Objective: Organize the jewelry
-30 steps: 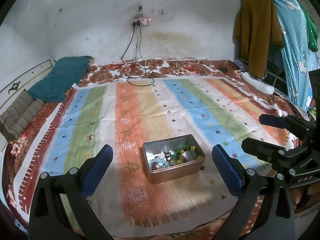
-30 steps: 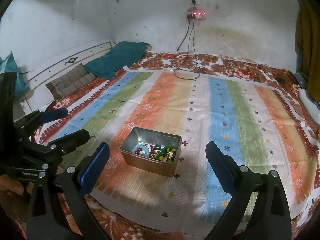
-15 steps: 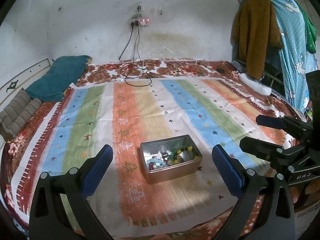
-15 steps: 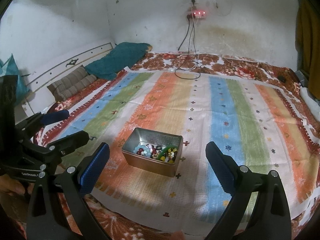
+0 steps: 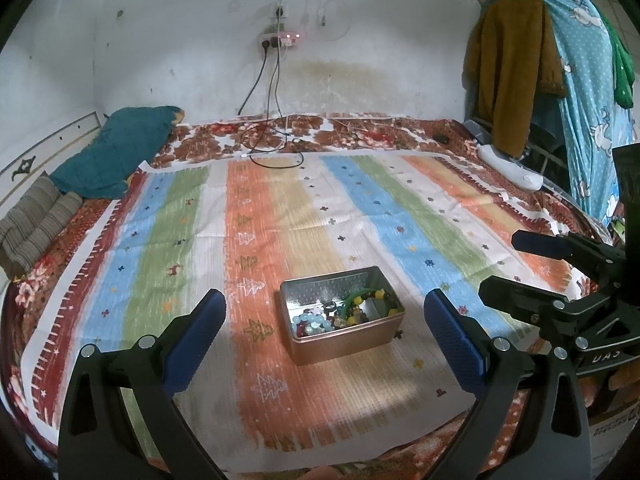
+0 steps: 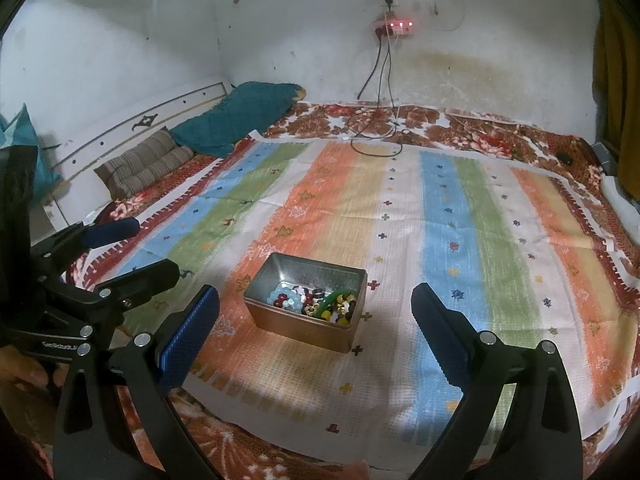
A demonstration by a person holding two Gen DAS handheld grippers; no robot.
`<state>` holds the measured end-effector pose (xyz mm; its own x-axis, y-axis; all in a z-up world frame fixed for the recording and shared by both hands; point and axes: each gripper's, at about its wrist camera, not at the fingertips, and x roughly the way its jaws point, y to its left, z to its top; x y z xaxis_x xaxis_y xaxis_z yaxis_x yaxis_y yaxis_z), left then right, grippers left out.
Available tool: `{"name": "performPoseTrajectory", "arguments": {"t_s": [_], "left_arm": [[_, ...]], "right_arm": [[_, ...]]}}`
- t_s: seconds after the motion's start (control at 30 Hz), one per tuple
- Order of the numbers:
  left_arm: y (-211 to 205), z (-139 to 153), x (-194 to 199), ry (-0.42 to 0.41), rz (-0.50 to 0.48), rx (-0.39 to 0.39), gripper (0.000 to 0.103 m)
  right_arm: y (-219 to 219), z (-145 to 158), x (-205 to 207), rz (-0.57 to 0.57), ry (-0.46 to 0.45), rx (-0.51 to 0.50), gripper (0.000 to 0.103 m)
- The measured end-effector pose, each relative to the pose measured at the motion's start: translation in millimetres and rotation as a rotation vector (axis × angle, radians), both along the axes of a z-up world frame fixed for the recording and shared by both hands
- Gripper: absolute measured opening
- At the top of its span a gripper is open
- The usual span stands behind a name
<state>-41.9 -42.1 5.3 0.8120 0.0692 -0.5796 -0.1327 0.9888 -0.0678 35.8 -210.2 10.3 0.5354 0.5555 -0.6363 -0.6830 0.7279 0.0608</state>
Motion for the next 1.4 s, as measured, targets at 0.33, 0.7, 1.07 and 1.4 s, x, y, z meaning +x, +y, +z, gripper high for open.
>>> {"name": "performPoseTrajectory", "arguments": {"t_s": [0.33,0.7,1.07,1.4], "left_arm": [[0.3,-1.7,-0.9,0.002,-0.001,0.0,0.097],[-0.1,-1.9,-0.1,0.008,0.002,0.001,0.097],[2.4,-5.7,-2.1,0.016,0.014,0.014,0.097],[2.4,-1.8,-3.2,0.006,-0.022,-0.017,0.097]], "right_arm": [[1.4,-2.0,-1.7,-0.006,0.005,0.0,0.098],[2.4,-2.3,-2.3,-0.007,0.006,0.001,0.098],[1.2,-2.5,-0.8,-0.007,0.007,0.0,0.098],[1.3,-2.4,-0.4,-0.007,0.008,-0.001,0.098]]}}
